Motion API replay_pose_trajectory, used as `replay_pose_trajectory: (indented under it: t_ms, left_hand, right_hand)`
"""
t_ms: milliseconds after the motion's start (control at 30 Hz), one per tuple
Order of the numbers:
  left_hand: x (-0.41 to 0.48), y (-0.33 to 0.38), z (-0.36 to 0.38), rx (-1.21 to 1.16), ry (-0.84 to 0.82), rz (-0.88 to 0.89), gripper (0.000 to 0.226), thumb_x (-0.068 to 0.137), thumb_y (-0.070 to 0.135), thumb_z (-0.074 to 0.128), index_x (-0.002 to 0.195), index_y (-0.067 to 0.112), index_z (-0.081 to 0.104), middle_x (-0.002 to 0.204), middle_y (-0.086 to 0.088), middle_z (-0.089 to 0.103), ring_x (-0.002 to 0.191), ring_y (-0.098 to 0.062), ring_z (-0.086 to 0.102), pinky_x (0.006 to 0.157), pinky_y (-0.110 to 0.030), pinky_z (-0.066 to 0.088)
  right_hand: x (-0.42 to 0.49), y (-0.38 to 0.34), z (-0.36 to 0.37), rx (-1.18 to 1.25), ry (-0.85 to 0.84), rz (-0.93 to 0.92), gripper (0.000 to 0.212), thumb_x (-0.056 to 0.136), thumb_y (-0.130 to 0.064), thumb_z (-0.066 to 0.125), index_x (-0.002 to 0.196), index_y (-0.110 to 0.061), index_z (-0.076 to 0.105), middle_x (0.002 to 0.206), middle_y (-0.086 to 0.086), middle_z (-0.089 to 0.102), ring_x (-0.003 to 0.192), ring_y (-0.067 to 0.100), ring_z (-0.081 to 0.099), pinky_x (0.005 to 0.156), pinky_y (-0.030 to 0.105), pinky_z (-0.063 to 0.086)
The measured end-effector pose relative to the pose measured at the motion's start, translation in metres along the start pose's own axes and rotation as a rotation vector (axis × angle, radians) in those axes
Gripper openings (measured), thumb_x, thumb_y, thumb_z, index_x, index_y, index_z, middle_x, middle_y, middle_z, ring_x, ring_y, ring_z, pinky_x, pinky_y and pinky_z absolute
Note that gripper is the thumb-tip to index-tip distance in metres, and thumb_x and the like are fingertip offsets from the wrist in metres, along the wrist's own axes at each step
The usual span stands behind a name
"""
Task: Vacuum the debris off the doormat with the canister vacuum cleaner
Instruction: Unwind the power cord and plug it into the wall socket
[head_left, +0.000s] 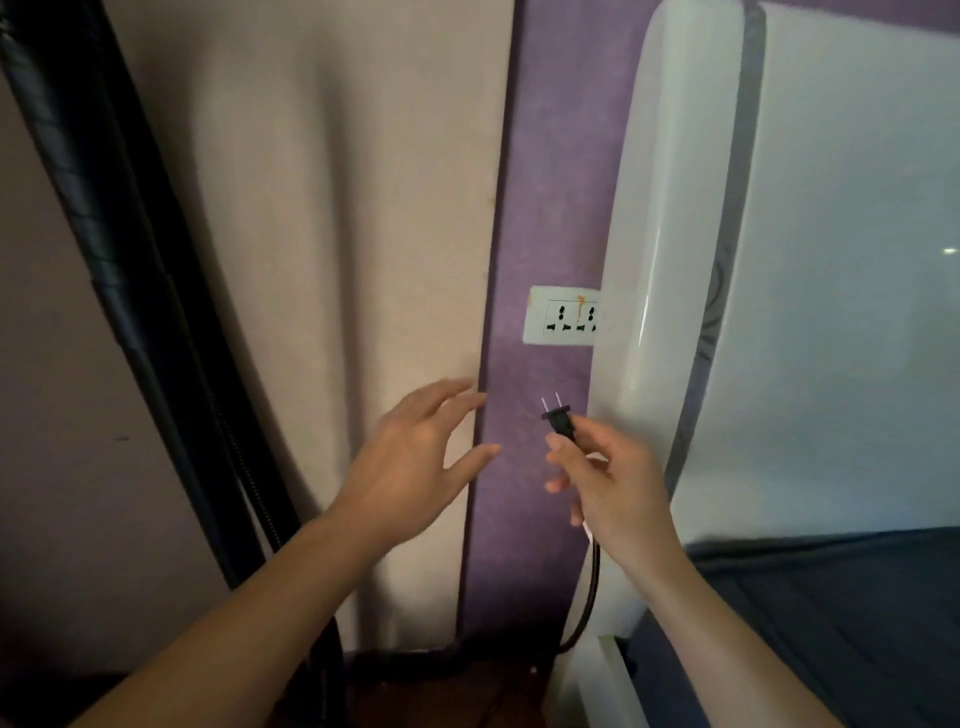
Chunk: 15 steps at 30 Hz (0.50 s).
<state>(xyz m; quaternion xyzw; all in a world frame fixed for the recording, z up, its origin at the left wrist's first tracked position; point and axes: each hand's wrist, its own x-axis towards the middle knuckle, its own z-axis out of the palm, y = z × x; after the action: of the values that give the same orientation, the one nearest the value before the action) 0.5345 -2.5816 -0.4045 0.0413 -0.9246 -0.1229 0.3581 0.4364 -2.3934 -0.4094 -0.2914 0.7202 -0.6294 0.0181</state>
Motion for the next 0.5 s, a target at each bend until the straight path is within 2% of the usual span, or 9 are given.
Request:
replay_pose_trajectory:
  t_ms: [100,167,233,300,400,433,500]
  left_hand:
    - [0.033,-0.016,0.000,0.114,0.131,0.119,0.068,0.087,0.060,0.054,0.138,0.015,0.057,0.150,-0.005,0.047,0.139,-0.025,0.044,0.110,-0.045,0.041]
    - [0.050,-0.025,0.000,0.149,0.161,0.126,0.073,0.086,0.059,0.058,0.143,0.013,0.051,0.156,-0.006,0.039,0.143,-0.025,0.037,0.112,-0.050,0.037]
    - [0.060,-0.033,-0.001,0.230,0.162,0.127,0.078,0.087,0.060,0.053,0.149,0.012,0.043,0.160,-0.005,0.031,0.147,-0.023,0.031,0.117,-0.052,0.030]
    - [0.065,-0.040,0.000,0.329,0.149,0.115,0.084,0.089,0.063,0.040,0.155,0.012,0.032,0.164,-0.005,0.024,0.150,-0.021,0.024,0.121,-0.050,0.020]
    - [0.065,-0.045,0.011,0.386,0.166,0.083,0.090,0.090,0.068,0.035,0.157,0.008,0.023,0.166,-0.003,0.016,0.152,-0.018,0.015,0.121,-0.052,0.016]
    - [0.066,-0.046,0.015,0.391,0.182,0.071,0.091,0.090,0.068,0.037,0.157,0.008,0.022,0.166,-0.003,0.015,0.152,-0.017,0.014,0.121,-0.053,0.016]
    - [0.067,-0.050,0.021,0.392,0.205,0.070,0.093,0.089,0.068,0.042,0.157,0.008,0.022,0.166,-0.003,0.015,0.152,-0.017,0.014,0.121,-0.054,0.015]
  right_hand:
    - [0.014,-0.006,0.002,-0.205,0.052,-0.100,0.020,0.095,-0.016,0.069,0.110,-0.028,0.072,0.088,-0.003,0.067,0.069,0.015,0.072,0.040,0.029,0.053]
    - [0.024,-0.010,0.004,-0.390,0.129,-0.202,0.019,0.092,-0.018,0.073,0.110,-0.020,0.075,0.088,0.001,0.062,0.073,0.020,0.071,0.054,0.040,0.060]
    - [0.033,-0.016,0.006,-0.530,0.207,-0.297,0.026,0.091,-0.021,0.074,0.116,-0.016,0.074,0.093,0.002,0.060,0.075,0.022,0.068,0.068,0.043,0.061]
    - [0.043,-0.025,0.008,-0.669,0.281,-0.377,0.029,0.094,-0.024,0.070,0.119,-0.011,0.073,0.097,0.004,0.060,0.076,0.017,0.063,0.075,0.038,0.060]
    - [0.056,-0.032,0.011,-0.839,0.278,-0.345,0.036,0.102,-0.031,0.056,0.127,-0.007,0.067,0.110,0.006,0.057,0.088,0.014,0.057,0.084,0.028,0.052]
    - [0.058,-0.033,0.013,-0.874,0.257,-0.317,0.037,0.103,-0.031,0.053,0.129,-0.006,0.064,0.113,0.007,0.055,0.091,0.017,0.059,0.085,0.029,0.052]
    - [0.061,-0.032,0.017,-0.910,0.258,-0.329,0.029,0.104,-0.021,0.054,0.124,-0.003,0.064,0.112,0.013,0.055,0.093,0.027,0.061,0.083,0.040,0.055]
